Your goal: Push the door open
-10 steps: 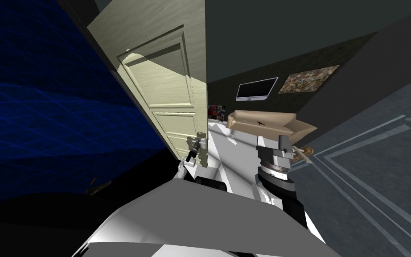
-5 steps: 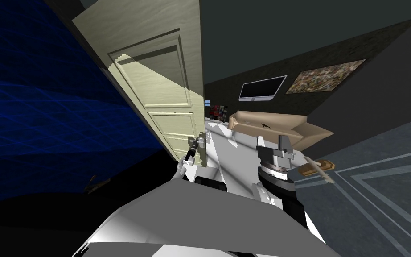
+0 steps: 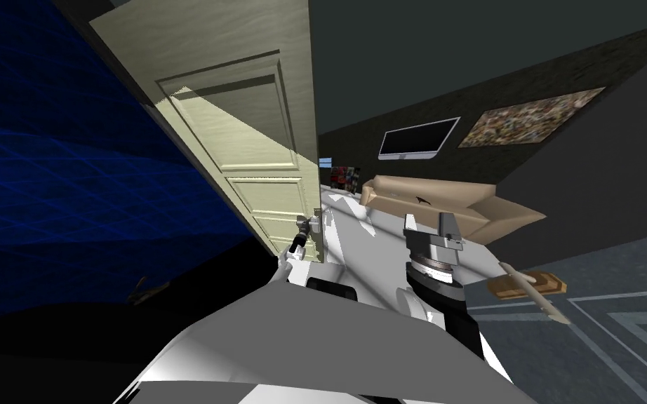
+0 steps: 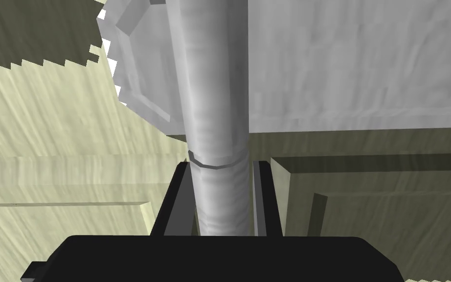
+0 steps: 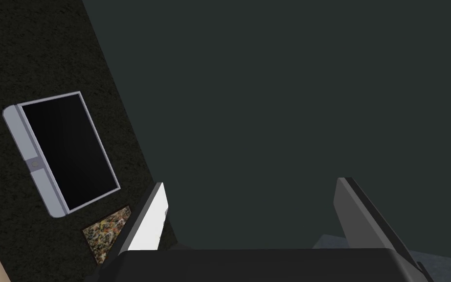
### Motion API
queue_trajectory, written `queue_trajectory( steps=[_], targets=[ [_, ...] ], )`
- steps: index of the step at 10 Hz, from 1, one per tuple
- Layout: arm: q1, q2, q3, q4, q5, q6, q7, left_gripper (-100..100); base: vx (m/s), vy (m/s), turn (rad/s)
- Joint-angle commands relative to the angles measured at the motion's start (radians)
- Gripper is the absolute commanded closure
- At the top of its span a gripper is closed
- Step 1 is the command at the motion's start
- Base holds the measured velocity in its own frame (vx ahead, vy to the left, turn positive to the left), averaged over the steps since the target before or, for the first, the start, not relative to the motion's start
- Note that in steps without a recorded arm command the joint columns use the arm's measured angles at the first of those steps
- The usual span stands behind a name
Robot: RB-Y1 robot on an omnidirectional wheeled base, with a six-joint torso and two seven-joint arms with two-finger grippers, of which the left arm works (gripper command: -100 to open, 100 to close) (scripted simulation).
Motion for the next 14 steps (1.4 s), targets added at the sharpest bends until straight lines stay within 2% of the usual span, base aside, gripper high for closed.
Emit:
queue_trajectory(
  steps=[1, 6, 9, 10, 11, 14],
  targets=[
    [0.002, 0.005, 0.027, -0.014, 0.003, -0.001, -0.004, 100, 0.199, -0.093, 0.078],
    [0.011, -0.001, 0.093, -0.02, 0.01, -0.001, -0.017, 100, 0.175, -0.122, 0.086],
    [0.014, -0.007, 0.117, -0.022, 0.013, -0.001, -0.022, 100, 0.167, -0.084, 0.062],
    [0.019, -0.006, 0.112, -0.02, 0.013, 0.002, -0.02, 100, 0.074, -0.02, 0.02],
    [0.02, -0.001, 0.131, -0.023, 0.016, 0.002, -0.023, 100, 0.132, -0.061, 0.05],
    [0.022, 0.002, 0.159, -0.025, 0.019, 0.002, -0.029, 100, 0.185, -0.062, 0.056]
  ],
)
